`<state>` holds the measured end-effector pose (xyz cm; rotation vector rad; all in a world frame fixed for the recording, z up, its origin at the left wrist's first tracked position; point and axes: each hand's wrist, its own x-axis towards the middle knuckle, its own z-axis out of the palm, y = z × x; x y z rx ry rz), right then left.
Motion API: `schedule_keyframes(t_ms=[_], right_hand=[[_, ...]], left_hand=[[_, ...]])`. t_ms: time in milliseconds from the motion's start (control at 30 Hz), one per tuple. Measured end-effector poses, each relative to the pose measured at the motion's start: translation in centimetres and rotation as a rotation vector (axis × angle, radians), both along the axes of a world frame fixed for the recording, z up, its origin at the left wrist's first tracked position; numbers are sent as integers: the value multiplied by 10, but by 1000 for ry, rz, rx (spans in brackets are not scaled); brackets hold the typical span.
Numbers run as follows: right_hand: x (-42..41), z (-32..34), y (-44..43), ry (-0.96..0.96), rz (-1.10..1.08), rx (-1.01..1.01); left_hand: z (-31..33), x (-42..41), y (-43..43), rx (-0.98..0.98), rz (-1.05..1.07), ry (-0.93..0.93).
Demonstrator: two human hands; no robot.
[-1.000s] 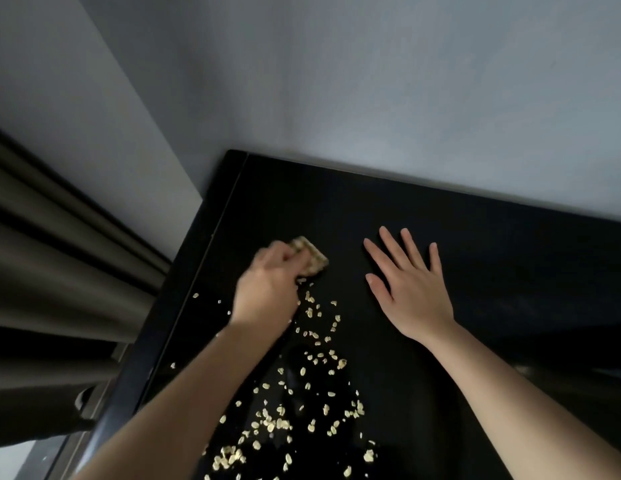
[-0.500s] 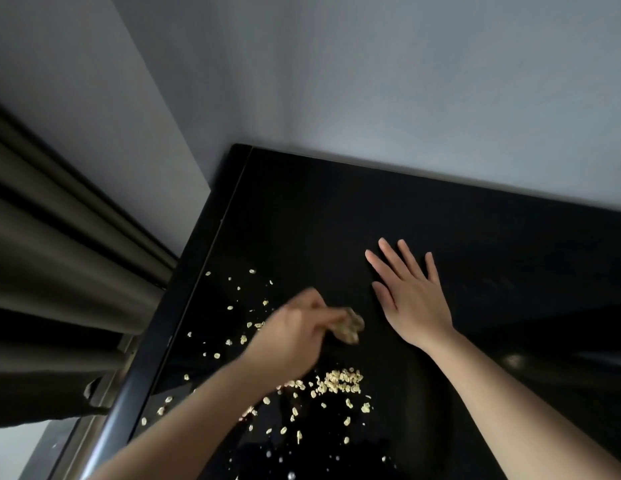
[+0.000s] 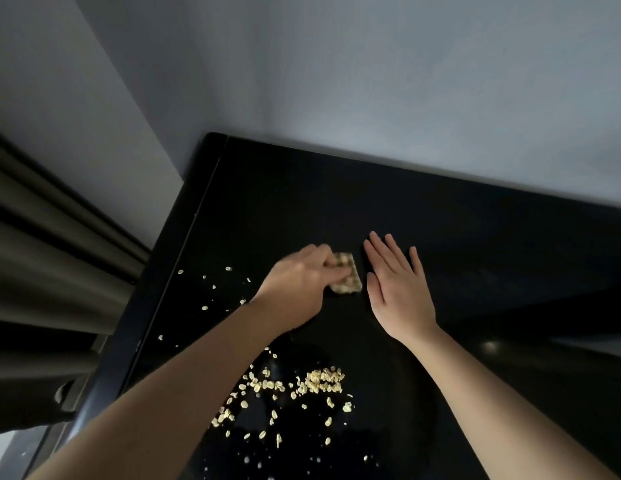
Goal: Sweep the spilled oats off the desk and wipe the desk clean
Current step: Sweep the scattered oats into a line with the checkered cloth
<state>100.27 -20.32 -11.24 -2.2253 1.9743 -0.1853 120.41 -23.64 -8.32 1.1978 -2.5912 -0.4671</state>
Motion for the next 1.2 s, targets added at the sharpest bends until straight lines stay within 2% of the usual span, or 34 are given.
schedule_keyframes(t_ms=[100, 167, 300, 400, 533, 600, 667, 833, 1067, 1200], right_hand=[[0, 0, 0, 14, 16, 20], [0, 0, 0, 62, 18, 44], [27, 3, -9, 109, -75, 110], [62, 1, -17, 131, -36, 99], [70, -1, -21, 144, -39, 100], [69, -1, -21, 148, -36, 98], [71, -1, -21, 146, -37, 98], [71, 0, -21, 143, -33, 103], [56, 2, -10, 138, 73, 119], [40, 3, 12, 150, 55, 114]], left_hand=[[-1, 14, 28, 58, -188, 34], [-1, 25, 42, 108, -183, 108], [7, 65, 38, 105, 162, 226], [22, 103, 14, 7, 475, 285], [19, 153, -12, -48, 833, 199], [7, 162, -10, 6, 885, 121], [-3, 154, -3, 50, 854, 79], [-6, 107, 18, 88, 632, 118], [-3, 61, 91, 139, 156, 150], [-4, 58, 112, 256, 51, 166]])
